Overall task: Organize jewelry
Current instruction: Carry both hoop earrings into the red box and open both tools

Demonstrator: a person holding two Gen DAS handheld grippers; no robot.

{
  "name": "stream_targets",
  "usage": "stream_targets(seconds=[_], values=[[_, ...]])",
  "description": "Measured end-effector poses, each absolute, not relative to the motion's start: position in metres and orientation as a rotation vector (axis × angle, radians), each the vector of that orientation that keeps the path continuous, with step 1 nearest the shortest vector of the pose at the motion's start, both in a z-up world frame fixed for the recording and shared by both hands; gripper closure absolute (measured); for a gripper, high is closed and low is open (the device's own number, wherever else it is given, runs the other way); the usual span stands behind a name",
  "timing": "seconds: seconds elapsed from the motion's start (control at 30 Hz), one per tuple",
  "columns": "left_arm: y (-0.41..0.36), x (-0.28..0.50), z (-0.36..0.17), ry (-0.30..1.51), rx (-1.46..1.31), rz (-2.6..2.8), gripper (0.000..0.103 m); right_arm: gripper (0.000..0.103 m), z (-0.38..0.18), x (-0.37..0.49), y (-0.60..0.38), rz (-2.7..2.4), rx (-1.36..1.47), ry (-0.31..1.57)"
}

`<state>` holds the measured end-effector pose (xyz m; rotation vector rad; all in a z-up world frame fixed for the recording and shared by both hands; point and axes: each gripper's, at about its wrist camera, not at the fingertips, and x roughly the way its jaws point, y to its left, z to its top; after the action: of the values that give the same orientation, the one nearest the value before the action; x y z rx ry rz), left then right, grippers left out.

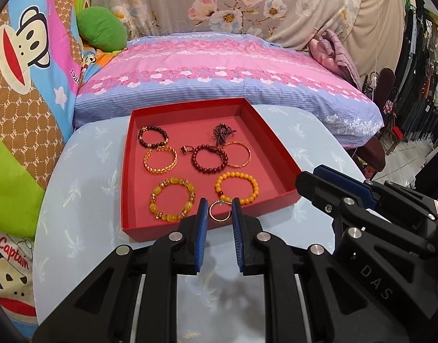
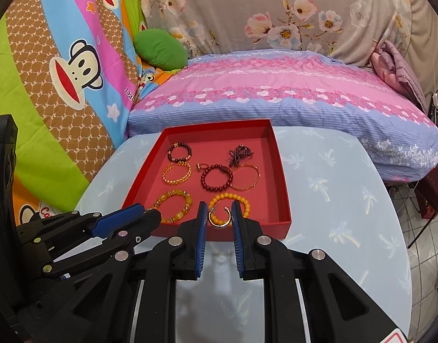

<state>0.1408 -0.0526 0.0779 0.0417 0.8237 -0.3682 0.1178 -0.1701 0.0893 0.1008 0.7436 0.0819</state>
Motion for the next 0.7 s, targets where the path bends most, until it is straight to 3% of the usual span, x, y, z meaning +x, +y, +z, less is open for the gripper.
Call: stream_targets(seconds=[0.7], values=[[-0.054,0.226,0.073,0.814,0.017,-0.339,0.087,0.087,0.084,0.203,-0.172,0.074,0.109,0.737]])
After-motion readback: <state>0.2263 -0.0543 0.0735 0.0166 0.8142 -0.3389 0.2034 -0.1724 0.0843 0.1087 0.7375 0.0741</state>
